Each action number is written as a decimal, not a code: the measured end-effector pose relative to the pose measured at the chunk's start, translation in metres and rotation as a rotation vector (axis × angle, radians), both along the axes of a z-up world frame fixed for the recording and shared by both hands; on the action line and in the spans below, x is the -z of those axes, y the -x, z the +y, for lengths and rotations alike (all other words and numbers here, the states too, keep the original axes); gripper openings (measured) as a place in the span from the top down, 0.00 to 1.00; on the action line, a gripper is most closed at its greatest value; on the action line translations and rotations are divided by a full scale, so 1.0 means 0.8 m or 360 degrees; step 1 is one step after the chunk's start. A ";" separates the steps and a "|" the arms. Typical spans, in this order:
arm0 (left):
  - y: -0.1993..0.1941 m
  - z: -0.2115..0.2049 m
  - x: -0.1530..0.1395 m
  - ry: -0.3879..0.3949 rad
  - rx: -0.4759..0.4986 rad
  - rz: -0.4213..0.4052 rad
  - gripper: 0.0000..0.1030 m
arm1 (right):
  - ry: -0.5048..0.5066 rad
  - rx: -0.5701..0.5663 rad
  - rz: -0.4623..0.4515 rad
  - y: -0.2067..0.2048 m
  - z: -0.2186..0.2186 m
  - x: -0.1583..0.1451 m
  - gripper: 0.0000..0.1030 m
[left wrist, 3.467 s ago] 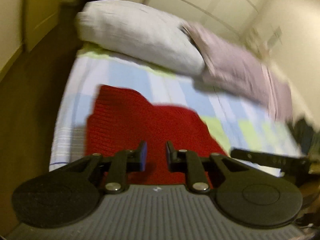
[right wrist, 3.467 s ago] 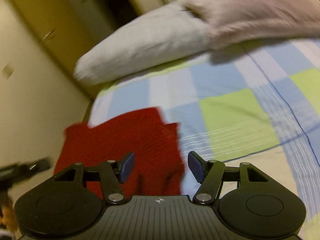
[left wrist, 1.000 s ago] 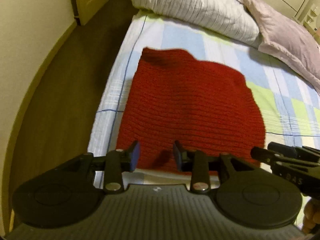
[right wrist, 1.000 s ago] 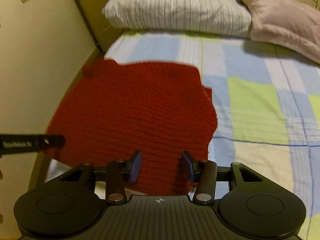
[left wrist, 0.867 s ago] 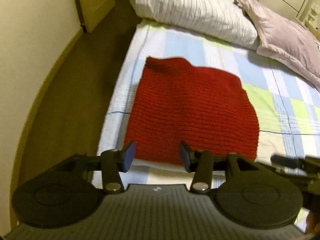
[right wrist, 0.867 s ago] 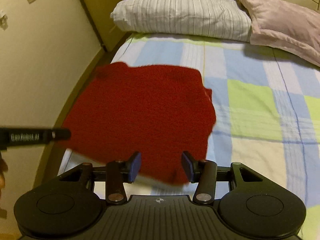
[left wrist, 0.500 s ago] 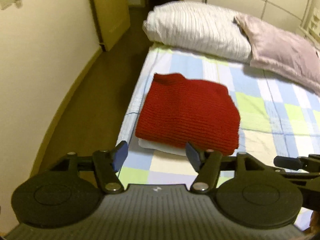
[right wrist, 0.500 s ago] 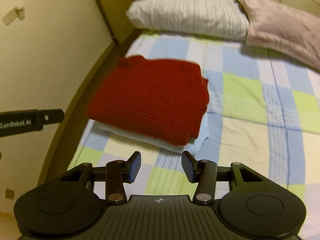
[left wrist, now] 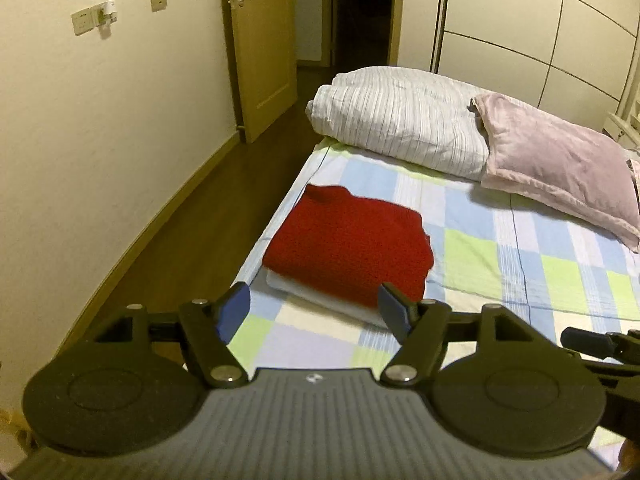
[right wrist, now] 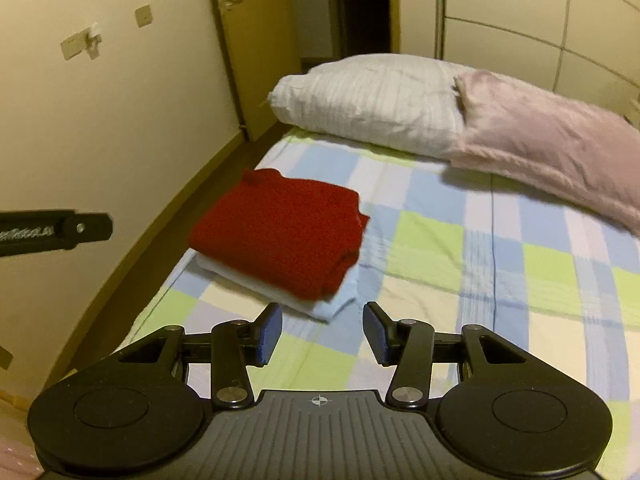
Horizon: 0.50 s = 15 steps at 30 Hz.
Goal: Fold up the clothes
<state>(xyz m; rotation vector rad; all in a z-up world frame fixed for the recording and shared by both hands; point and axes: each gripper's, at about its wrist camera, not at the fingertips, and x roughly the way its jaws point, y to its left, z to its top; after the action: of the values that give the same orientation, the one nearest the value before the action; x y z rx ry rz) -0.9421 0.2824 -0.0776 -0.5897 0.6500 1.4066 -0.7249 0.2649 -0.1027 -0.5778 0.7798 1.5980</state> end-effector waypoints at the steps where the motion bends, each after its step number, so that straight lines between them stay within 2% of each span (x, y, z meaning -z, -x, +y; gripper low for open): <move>1: 0.000 -0.006 0.001 0.0015 -0.0003 -0.0001 0.35 | 0.0008 0.0004 0.0024 -0.003 -0.007 -0.001 0.53; 8: 0.012 -0.031 0.004 0.0096 0.0027 0.0008 0.35 | 0.0074 -0.0031 0.0081 0.009 -0.042 -0.006 0.53; 15: 0.024 -0.021 0.018 0.0201 0.0178 0.0052 0.35 | 0.0151 0.0098 0.0066 0.031 -0.034 -0.002 0.53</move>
<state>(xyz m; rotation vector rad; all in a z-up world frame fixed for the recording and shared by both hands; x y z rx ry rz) -0.9611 0.2653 -0.0921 -0.6214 0.7904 1.2796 -0.7498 0.2377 -0.1007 -0.5852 0.9000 1.5267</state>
